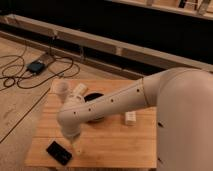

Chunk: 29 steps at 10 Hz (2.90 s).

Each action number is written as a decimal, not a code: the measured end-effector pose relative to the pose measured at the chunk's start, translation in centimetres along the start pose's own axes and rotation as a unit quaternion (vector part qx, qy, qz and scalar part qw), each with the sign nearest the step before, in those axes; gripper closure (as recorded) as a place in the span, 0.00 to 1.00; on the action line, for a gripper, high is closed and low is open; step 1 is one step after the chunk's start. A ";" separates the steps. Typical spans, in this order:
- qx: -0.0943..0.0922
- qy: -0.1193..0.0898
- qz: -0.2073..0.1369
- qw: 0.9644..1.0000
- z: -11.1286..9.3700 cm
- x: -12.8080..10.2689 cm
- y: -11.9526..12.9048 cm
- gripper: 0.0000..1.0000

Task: Drag the ceramic bowl in a circle

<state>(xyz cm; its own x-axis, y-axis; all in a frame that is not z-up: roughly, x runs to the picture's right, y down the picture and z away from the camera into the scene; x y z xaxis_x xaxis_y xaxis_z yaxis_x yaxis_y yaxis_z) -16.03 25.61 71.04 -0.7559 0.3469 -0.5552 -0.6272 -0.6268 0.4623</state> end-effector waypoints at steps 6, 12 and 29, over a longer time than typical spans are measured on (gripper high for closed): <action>0.007 -0.036 0.047 0.998 -1.6 -11.5 -1.3 0.20; 0.058 -0.070 0.076 0.993 0.2 -17.8 -3.7 0.20; 0.031 -0.104 0.188 0.976 -1.3 -19.8 -11.2 1.00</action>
<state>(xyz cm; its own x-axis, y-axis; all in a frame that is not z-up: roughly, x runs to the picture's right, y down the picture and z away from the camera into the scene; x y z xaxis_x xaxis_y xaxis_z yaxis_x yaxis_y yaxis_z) 6.21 24.84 76.00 -0.9528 0.2378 -0.1890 -0.3028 -0.6963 0.6507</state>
